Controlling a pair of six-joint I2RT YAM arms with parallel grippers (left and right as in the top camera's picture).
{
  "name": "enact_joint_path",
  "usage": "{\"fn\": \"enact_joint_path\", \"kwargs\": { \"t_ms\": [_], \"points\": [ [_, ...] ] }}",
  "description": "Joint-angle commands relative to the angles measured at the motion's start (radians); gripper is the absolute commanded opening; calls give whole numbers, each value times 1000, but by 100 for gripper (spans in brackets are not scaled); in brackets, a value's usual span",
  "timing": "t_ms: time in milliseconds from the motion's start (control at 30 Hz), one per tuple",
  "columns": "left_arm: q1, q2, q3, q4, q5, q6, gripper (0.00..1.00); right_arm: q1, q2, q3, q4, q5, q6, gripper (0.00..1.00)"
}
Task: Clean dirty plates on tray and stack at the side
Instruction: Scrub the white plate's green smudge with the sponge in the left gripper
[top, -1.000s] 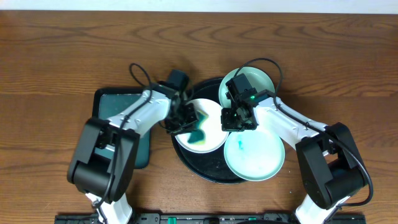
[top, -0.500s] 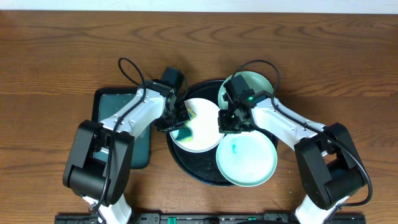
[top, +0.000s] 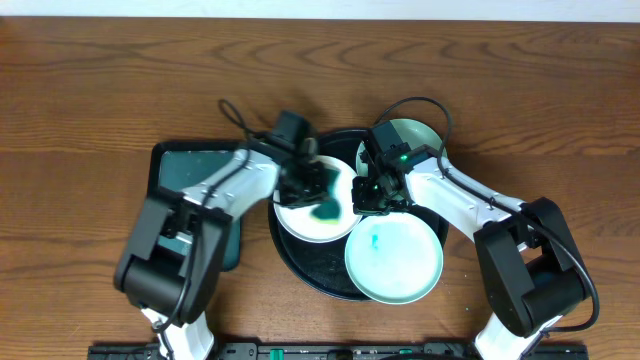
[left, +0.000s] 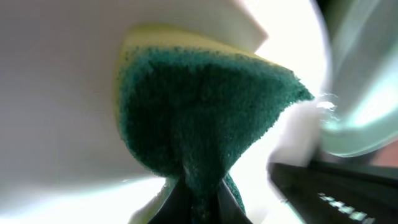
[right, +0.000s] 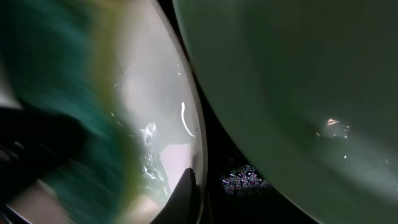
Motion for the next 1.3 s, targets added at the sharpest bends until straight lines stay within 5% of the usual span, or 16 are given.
{"fn": "enact_joint_path", "kwargs": {
  "t_ms": [0,333,667,1000,1267],
  "points": [
    [-93,45,-24,42,93,-57,7,-3,10,-8,-12,40,-17,1],
    [7,45,-24,13,-88,-19,7,-3,10,-8,-31,40,-17,1],
    [94,45,29,-194,-564,62,7,-3,10,-8,-31,40,-34,1],
    [92,38,87,-335,-793,65,7,-3,10,-8,-31,40,-36,1],
    [69,-8,127,-385,-759,97,7,-3,10,-8,-23,40,-36,1]
  ]
}}
